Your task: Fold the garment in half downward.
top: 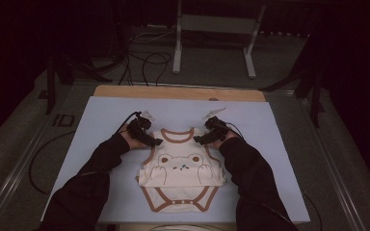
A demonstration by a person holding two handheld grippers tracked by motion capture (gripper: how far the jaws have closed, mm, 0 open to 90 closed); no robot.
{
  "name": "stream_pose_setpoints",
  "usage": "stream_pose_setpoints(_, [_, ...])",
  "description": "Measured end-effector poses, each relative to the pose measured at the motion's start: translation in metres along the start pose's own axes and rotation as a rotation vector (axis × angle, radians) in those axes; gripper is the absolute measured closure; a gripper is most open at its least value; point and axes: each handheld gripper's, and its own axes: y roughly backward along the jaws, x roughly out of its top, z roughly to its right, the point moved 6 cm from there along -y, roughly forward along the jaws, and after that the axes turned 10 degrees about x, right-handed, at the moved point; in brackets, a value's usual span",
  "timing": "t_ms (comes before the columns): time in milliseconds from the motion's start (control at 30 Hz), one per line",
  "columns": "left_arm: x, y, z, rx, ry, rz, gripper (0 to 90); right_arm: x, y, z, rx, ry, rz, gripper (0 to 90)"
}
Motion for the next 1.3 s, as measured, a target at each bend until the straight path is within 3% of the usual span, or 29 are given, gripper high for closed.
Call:
stream_pose_setpoints(100, [-0.001,-0.002,0.001,-0.001,-0.014,0.009,14.5,-0.002,-0.005,0.001,-0.015,-0.002,-0.012,22.0])
stream_pose_setpoints(200, [-0.003,-0.006,0.002,0.011,-0.034,-0.017,15.1,-0.002,-0.008,0.002,-0.030,0.000,-0.009,24.0])
stream_pose_setpoints(300, [-0.003,-0.007,0.003,0.023,-0.040,-0.010,16.3,-0.002,-0.008,0.001,-0.028,0.011,-0.010,29.3])
stream_pose_setpoints(433, [-0.003,-0.005,0.005,0.015,-0.049,-0.004,25.6,-0.001,-0.006,-0.003,-0.010,0.029,-0.026,39.9])
stream_pose_setpoints(667, [-0.001,-0.003,0.009,0.007,-0.053,-0.004,41.8,0.000,-0.003,-0.007,-0.001,0.016,-0.052,62.6])
stream_pose_setpoints(867, [0.000,-0.002,0.011,-0.003,-0.053,-0.005,56.3,0.000,-0.003,-0.010,0.018,0.028,-0.060,74.5])
stream_pose_setpoints(1167, [0.001,-0.003,0.010,-0.015,-0.015,0.000,80.7,0.000,-0.004,-0.013,0.025,0.020,-0.068,81.4])
stream_pose_setpoints(1300, [0.002,-0.003,0.011,-0.023,-0.012,0.001,84.8,0.000,-0.003,-0.012,0.030,0.011,-0.057,81.9])
